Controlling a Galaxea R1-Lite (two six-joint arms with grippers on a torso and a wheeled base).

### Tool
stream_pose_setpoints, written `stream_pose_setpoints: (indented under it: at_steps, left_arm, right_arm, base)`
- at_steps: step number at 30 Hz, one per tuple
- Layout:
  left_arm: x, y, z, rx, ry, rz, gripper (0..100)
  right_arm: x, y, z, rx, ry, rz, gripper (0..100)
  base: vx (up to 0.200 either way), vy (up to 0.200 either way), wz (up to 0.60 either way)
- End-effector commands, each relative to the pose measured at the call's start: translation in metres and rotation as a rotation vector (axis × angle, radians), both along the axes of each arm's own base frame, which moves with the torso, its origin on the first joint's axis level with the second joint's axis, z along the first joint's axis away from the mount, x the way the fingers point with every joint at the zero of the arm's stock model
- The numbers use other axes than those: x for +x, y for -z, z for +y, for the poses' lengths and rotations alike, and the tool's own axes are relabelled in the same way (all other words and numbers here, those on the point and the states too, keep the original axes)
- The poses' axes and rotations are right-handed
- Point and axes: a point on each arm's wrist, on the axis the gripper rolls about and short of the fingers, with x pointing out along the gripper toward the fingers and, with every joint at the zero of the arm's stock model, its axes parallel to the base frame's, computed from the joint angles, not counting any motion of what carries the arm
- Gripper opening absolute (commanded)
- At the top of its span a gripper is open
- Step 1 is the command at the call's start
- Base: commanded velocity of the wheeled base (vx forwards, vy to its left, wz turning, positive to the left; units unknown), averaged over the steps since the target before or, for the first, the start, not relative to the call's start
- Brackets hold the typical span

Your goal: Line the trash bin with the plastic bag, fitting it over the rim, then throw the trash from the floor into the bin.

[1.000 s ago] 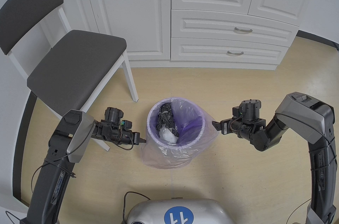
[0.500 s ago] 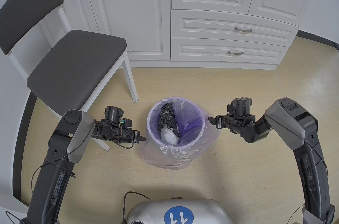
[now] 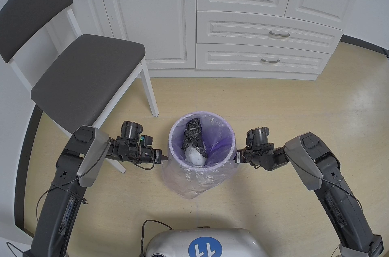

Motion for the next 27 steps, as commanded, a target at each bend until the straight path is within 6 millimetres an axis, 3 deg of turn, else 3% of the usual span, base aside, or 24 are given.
stream_pose_setpoints:
  at_steps: [1,4,10,11,12,19,20,27]
  left_arm:
    - [0.0,0.0,-0.001,0.002,0.002,-0.002,0]
    - [0.002,-0.001,-0.001,0.006,-0.002,-0.029,0]
    - [0.009,-0.02,0.0,0.082,-0.097,-0.123,0]
    - [0.009,-0.022,0.0,0.084,-0.097,-0.127,0]
    - [0.011,-0.036,0.002,0.097,-0.103,-0.163,0]
    - [-0.003,-0.051,0.009,0.15,-0.067,-0.179,0]
    - [-0.006,-0.055,0.01,0.158,-0.059,-0.18,100]
    - [-0.009,-0.056,0.009,0.215,-0.063,-0.201,100]
  right_arm:
    - [-0.001,0.005,0.002,0.024,0.019,0.011,100]
    - [0.004,-0.017,-0.001,0.063,0.048,-0.014,100]
    - [-0.002,-0.035,-0.022,0.068,0.077,-0.052,100]
    - [-0.002,-0.035,-0.023,0.068,0.078,-0.052,100]
    - [-0.006,-0.039,-0.029,0.066,0.087,-0.055,100]
    - [-0.013,-0.042,-0.042,0.066,0.072,-0.092,100]
    - [-0.014,-0.04,-0.042,0.069,0.071,-0.098,100]
    - [-0.02,-0.035,-0.04,0.059,0.061,-0.08,100]
  base:
    - [0.0,0.0,0.0]
    - [0.0,0.0,0.0]
    - [0.0,0.0,0.0]
    - [0.0,0.0,0.0]
    - [0.0,0.0,0.0]
    - [0.0,0.0,0.0]
    - [0.0,0.0,0.0]
    - [0.0,0.0,0.0]
